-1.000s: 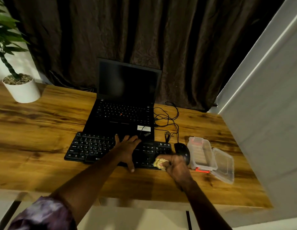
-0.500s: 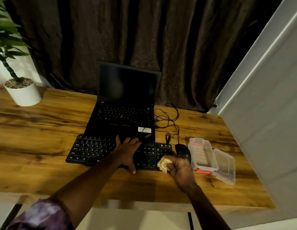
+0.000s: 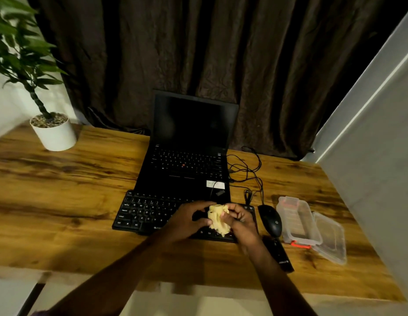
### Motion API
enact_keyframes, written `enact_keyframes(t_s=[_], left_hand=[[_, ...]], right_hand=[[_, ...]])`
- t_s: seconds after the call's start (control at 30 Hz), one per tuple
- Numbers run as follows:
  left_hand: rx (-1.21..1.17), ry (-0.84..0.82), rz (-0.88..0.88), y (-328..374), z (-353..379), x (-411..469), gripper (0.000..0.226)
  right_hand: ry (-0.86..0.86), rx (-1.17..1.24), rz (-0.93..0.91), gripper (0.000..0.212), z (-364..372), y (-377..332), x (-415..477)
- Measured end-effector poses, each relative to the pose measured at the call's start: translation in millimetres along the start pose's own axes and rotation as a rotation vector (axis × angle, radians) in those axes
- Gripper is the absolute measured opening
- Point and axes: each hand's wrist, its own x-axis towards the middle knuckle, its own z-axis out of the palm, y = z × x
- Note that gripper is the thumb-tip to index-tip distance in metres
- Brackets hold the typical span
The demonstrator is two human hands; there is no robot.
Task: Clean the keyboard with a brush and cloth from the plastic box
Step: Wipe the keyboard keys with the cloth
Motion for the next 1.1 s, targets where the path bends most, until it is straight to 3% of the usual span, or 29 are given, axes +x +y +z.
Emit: enact_keyframes(t_s=[0.2, 0.57, 0.7, 0.8, 0.87, 0.97, 1.1], left_hand=[[-0.182, -0.025, -0.030, -6.8, -32.3, 0.1, 0.051], [-0.054, 0.043, 0.032, -26.5, -53.2, 11.5, 0.042], [-0.097, -0.106, -0.011, -16.5, -44.5, 18.2, 0.043], [-0.124, -0.211, -0.009, -8.7, -29.8, 22.6, 0.054], [-0.134, -0.239, -0.004, -1.7, -19.2, 25.8, 0.058], [-0.172, -0.347, -0.031, 10.4, -4.2, 34.0, 0.050], [-0.105, -0.411, -0.044, 26.9, 22.4, 54.5, 0.038]], right_hand=[[-0.025, 0.162, 0.169, 0.021, 32.9, -2.4, 10.3], [0.010, 0.050, 0.163, 0.022, 59.5, -29.1, -12.0], [0.015, -0.051, 0.113, 0.011, 52.7, -33.1, -24.3], [0.039, -0.083, 0.069, 0.029, 45.6, -31.8, -28.0], [0.073, -0.077, 0.037, 0.026, 35.8, -31.9, -30.6], [0.143, -0.102, -0.005, 0.014, 11.0, -33.3, -34.3], [0.192, -0.118, -0.074, 0.030, -32.5, -29.5, -33.3]])
